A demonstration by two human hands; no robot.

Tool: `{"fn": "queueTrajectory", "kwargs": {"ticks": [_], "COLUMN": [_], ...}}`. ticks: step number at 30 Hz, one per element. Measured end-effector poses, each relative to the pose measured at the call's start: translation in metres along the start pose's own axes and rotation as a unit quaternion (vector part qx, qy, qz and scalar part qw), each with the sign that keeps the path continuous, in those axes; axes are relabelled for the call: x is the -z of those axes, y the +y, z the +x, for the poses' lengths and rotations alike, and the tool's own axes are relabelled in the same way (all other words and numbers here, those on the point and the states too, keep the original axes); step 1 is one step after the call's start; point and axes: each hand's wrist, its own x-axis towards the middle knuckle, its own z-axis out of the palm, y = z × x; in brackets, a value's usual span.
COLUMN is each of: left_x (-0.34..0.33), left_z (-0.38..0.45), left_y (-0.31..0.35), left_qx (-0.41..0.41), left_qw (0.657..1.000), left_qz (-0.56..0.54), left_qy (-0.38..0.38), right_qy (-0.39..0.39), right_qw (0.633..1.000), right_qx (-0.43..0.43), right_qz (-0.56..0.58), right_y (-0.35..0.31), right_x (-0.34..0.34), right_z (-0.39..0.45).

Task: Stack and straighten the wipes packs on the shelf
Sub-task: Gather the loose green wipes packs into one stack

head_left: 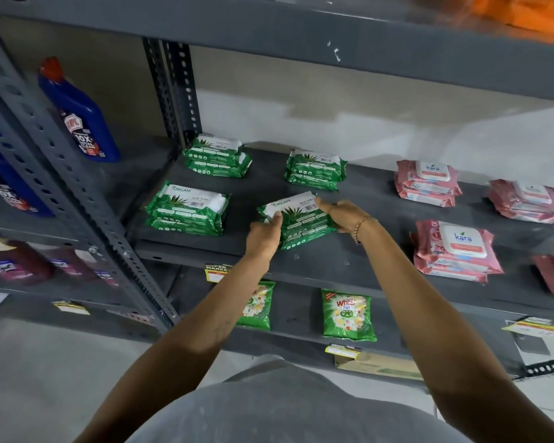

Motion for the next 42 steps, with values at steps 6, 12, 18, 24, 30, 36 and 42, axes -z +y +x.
{"fn": "queueTrajectory", "kwargs": {"ticks": [6,12,18,24,30,36,42], "left_x": [0.015,0.018,0.018,0.018,0.016,-0.005,-0.055], "left_z": [0.023,0.033,0.035,0.033,0.027,0.006,-0.009], "left_y": [0.022,0.034,0.029,0.028,0.027,0.047,0.055], "left_qx": [-0.001,0.001,0.001,-0.003,-0.025,-0.280,-0.371], "left_qw": [0.996,0.988,0.985,0.985,0.988,0.902,0.840], "left_qz": [-0.018,-0.012,-0.012,-0.005,0.044,0.325,0.392], "left_qy": [-0.084,-0.154,-0.172,-0.171,-0.147,0.043,0.048], "right_qy": [-0.006,0.000,0.008,0.022,0.028,0.098,0.368], "right_qw": [0.988,0.966,0.969,0.969,0.971,0.991,0.912], "right_qx": [-0.042,-0.038,-0.038,-0.038,-0.039,0.065,0.148], "right_qz": [0.147,0.256,0.244,0.244,0.236,0.061,-0.103], "right_y": [0.026,0.042,0.041,0.045,0.046,0.040,0.076], "right_x": [0.000,-0.008,-0.005,-0.006,-0.004,0.033,0.117], "right_z": [-0.009,-0.016,-0.018,-0.025,-0.031,-0.064,-0.088]}}
